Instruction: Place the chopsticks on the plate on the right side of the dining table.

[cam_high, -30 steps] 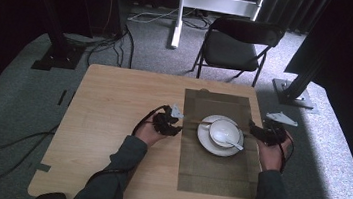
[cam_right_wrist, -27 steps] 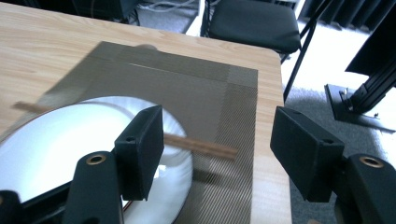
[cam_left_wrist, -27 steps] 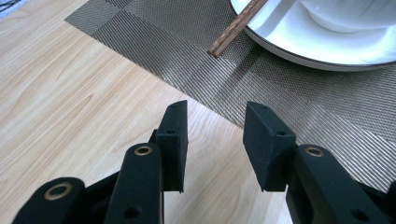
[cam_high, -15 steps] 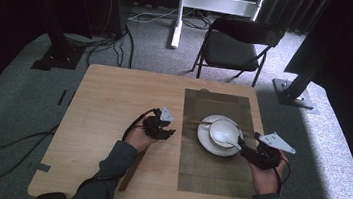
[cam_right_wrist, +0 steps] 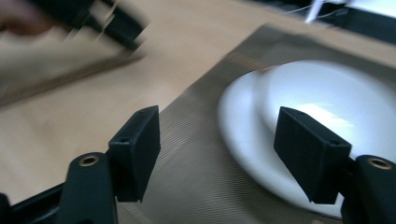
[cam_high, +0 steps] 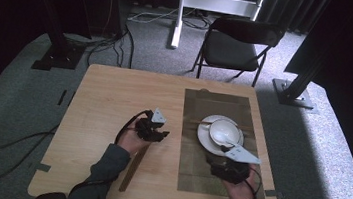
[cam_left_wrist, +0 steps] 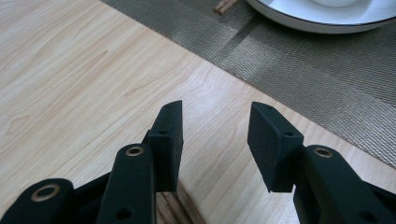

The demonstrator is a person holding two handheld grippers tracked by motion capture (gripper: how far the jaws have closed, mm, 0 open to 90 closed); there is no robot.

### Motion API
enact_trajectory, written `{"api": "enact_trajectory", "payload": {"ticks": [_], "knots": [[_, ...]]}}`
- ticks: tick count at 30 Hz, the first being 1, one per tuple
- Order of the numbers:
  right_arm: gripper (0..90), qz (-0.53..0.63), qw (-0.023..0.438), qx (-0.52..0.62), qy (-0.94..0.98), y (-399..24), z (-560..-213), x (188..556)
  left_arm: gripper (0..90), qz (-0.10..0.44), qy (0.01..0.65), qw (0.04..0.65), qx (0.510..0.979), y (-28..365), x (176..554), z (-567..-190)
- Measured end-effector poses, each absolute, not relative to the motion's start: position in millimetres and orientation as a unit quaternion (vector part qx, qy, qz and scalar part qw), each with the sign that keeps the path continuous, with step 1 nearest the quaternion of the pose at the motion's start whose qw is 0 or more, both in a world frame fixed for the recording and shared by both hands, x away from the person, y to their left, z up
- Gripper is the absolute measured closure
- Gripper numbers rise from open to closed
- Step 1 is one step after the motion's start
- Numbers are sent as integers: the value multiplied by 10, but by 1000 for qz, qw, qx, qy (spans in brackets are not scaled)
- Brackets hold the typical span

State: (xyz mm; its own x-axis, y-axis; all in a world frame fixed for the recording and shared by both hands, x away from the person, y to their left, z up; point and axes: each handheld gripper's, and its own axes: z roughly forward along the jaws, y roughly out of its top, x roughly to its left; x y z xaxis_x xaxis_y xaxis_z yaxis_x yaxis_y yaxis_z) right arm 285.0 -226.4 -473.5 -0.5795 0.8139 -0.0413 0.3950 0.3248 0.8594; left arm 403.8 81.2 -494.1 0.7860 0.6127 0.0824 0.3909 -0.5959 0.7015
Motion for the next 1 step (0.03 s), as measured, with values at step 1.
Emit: {"api": "enact_trajectory", "payload": {"ticks": [1], "knots": [[303, 425, 232, 375, 791, -2159, -4822, 2846, 561, 159, 285, 349, 878, 813, 4040, -4941]]}}
